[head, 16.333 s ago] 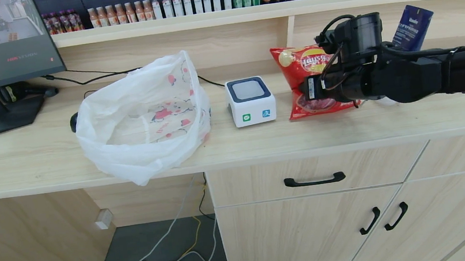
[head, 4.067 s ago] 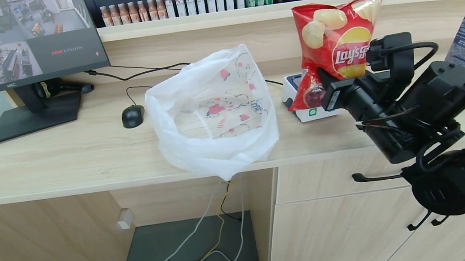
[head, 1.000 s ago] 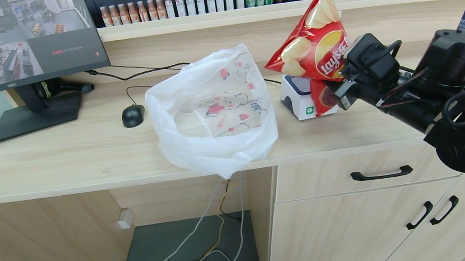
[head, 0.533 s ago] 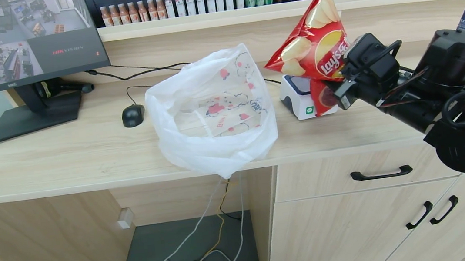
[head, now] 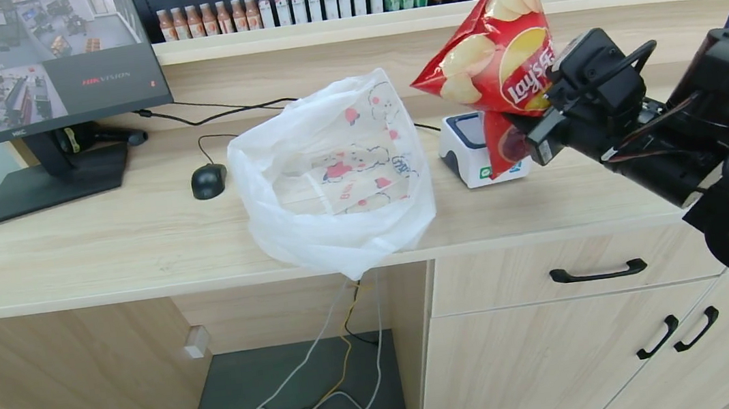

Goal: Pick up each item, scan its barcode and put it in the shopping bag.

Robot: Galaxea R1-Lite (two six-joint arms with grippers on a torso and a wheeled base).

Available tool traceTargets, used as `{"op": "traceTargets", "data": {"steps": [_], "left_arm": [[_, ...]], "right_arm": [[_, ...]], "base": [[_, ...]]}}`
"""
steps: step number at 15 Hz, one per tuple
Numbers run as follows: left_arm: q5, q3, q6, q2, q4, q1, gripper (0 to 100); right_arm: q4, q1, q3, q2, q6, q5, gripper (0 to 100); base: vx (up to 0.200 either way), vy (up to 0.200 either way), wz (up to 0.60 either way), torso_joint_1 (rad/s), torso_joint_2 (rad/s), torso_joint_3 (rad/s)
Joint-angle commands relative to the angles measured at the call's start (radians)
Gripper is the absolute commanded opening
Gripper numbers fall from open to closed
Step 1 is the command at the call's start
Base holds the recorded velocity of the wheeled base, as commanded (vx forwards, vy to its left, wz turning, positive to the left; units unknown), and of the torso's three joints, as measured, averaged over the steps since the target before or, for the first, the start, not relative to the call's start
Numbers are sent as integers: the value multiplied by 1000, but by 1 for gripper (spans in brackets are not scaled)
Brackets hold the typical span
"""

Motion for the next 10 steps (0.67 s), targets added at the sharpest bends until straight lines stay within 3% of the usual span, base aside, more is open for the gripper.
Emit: {"op": "traceTargets", "data": {"steps": [1, 4, 10], "left_arm": [[0, 0, -1, 0, 0, 0, 100], [0, 0, -1, 0, 0, 0, 100], [0, 0, 1, 0, 0, 0, 100]], "right_arm": [[-25, 60, 64, -67, 82, -51, 0], [-227, 119, 150, -76, 215, -183, 0], [-350, 178, 320, -110, 372, -191, 0]], "base": [[0, 0, 0, 0, 0, 0], [0, 0, 0, 0, 0, 0], [0, 0, 0, 0, 0, 0]]}}
